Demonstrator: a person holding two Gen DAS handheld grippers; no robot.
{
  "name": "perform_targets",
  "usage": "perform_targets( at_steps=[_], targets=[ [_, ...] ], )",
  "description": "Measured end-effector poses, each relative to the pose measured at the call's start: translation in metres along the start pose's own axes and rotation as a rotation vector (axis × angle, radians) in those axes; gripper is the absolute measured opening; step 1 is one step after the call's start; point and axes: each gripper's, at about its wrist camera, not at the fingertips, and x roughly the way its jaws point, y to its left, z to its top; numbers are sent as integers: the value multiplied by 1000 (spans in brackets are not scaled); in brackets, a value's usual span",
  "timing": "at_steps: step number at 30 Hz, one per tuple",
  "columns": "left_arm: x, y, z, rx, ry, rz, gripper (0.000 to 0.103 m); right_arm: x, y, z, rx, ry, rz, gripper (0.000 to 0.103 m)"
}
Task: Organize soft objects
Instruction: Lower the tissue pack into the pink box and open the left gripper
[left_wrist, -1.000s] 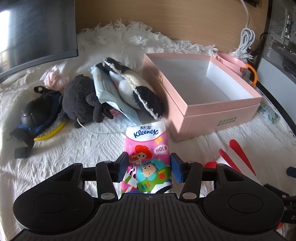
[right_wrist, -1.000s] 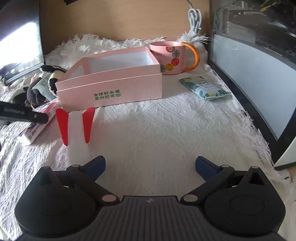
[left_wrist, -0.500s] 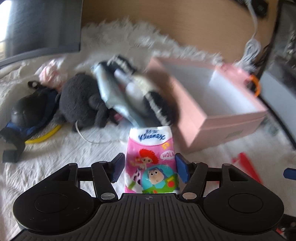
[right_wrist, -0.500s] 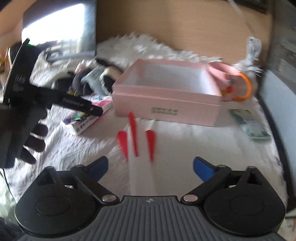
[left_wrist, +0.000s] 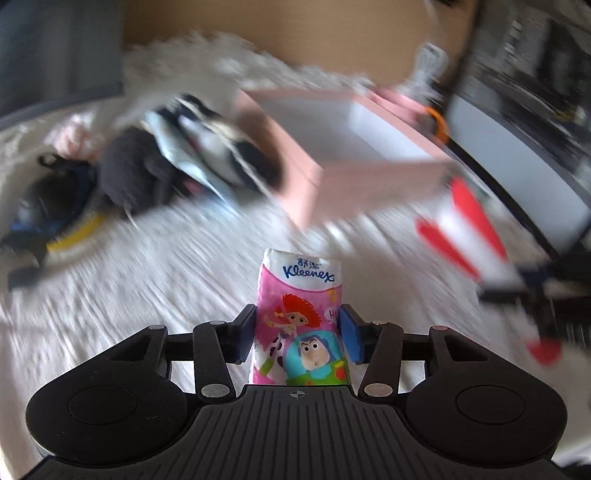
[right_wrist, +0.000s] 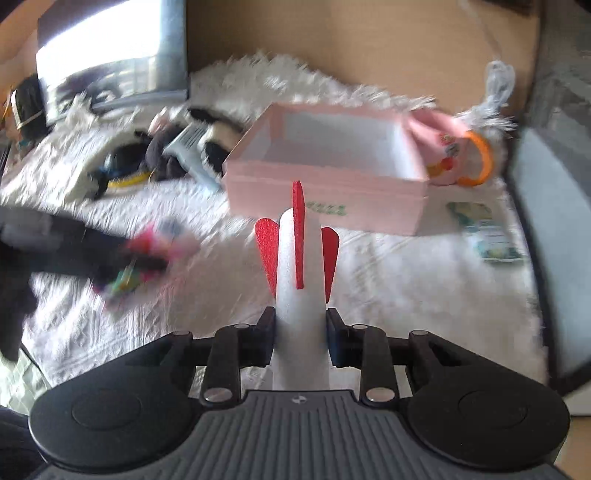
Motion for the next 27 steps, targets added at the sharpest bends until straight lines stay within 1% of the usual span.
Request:
perform_targets(
  at_steps=[1,3,5,8,12,13,14,15,17,18,19,20,22,23,24,26,27],
  targets=[
    [-5,-5,-2,-9,23,-25,52,-8,-3,0,17,-6,-18,27],
    [-12,-9,3,-44,43,-77,52,-21,-9,0,49,-17,-50,27],
    [-17,-10,17,-67,27,-117,52,-30,-13,0,68,-27,-74,27],
    [-21,-14,60,-56,-51,-137,52,-42,-17,0,83,-55,-111,27],
    [-12,-14,130,-32,-197,-101,53,-51,-20,2,113,-86,-147,27],
    [-3,-12,147,-47,-213,-103,55,-53,-19,2,116,-93,-156,27],
    [8,-13,164,-65,-212,-112,55,-54,-19,3,118,-98,-163,27],
    [21,-15,178,-75,-193,-115,56,-55,-18,3,121,-101,-170,27],
    [51,-20,196,-63,-139,-80,56,-55,-19,2,125,-100,-190,27],
    [61,-20,197,-61,-129,-56,55,-55,-19,2,129,-96,-204,27],
    [66,-19,196,-65,-140,-44,52,-55,-20,1,133,-94,-214,27],
    [65,-17,192,-81,-169,-56,52,-54,-21,0,139,-92,-218,27],
    [59,-8,181,-142,-211,-114,52,-51,-25,0,152,-84,-223,27],
    [55,-2,175,-170,-219,-142,52,-48,-26,1,153,-80,-222,27],
    [51,2,170,-183,-222,-152,52,-45,-27,4,149,-75,-221,27],
    [41,11,155,-190,-240,-142,51,-40,-27,13,128,-78,-222,27],
    [33,16,145,-188,-251,-129,51,-38,-27,23,112,-91,-214,27]
  ],
)
